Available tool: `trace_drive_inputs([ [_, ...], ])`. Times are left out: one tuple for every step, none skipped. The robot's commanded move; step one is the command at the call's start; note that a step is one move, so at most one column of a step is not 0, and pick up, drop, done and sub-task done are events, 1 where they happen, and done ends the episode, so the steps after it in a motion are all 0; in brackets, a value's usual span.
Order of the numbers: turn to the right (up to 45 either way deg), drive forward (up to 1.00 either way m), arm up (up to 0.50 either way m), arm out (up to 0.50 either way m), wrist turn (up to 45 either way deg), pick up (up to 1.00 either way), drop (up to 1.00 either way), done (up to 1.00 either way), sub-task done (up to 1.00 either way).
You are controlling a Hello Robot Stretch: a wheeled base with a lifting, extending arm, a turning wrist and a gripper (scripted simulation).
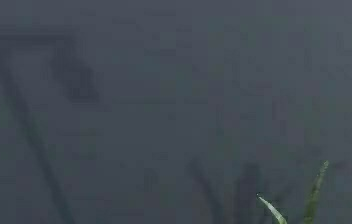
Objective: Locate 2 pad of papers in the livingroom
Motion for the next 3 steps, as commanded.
trace_drive_inputs([
  [-45.0,0.0,0.0,0.0,0.0,0.0,0.0,0.0,0.0],
  [-45.0,0.0,0.0,0.0,0.0,0.0,0.0,0.0,0.0],
  [-21.0,0.0,0.0,0.0,0.0,0.0,0.0,0.0,0.0],
])
